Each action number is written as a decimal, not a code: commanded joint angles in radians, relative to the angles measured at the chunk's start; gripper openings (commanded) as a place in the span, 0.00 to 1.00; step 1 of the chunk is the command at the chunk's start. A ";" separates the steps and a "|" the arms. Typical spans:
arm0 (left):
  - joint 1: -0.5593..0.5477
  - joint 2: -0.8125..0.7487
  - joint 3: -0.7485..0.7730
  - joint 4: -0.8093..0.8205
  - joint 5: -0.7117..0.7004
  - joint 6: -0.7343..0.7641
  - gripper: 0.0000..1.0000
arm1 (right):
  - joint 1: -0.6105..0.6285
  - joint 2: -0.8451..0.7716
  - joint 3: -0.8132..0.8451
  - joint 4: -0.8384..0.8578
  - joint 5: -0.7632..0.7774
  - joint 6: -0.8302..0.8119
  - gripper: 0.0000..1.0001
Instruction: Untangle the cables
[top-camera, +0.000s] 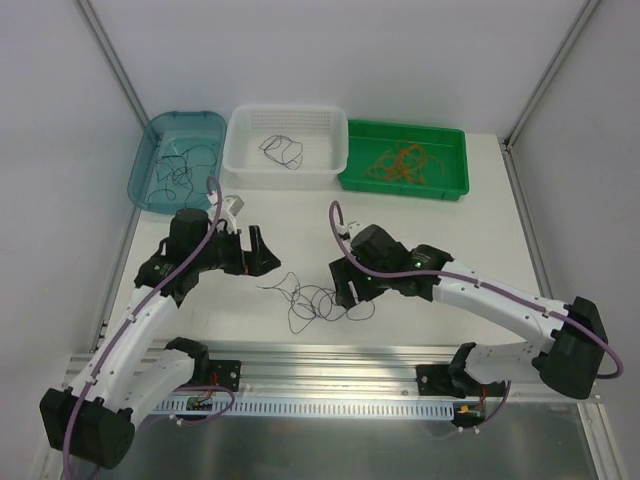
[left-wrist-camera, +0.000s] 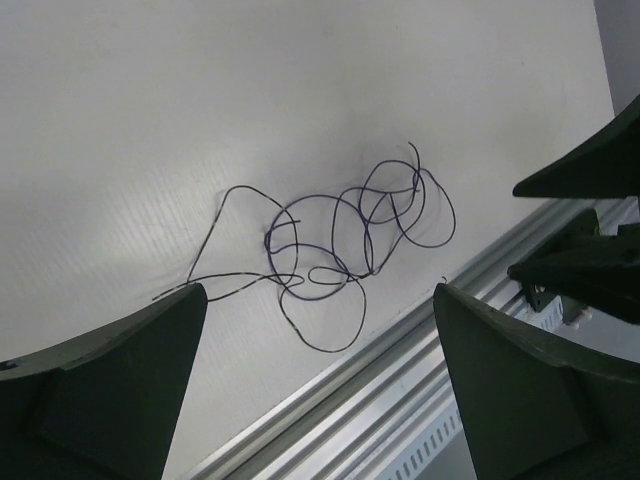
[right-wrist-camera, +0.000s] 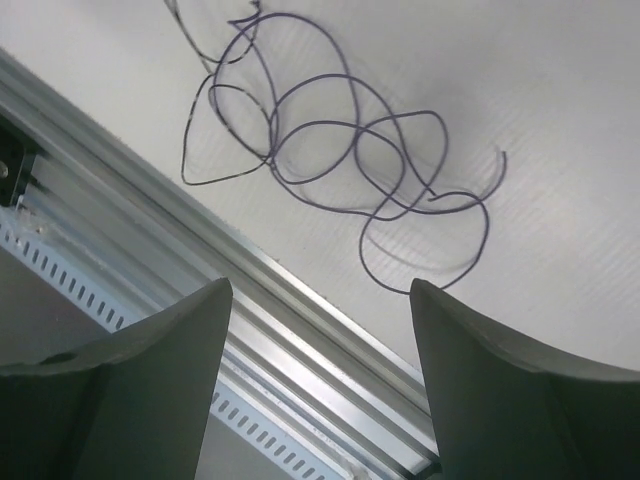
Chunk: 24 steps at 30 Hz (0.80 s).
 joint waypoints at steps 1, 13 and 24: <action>-0.102 0.063 0.062 -0.005 -0.039 0.012 0.98 | -0.050 -0.045 -0.059 -0.037 0.085 0.061 0.76; -0.296 0.106 -0.056 -0.026 -0.602 -0.493 0.91 | -0.080 -0.034 -0.123 0.062 0.056 0.118 0.77; -0.442 0.273 -0.076 -0.025 -0.705 -0.822 0.72 | -0.080 -0.008 -0.159 0.118 0.036 0.133 0.78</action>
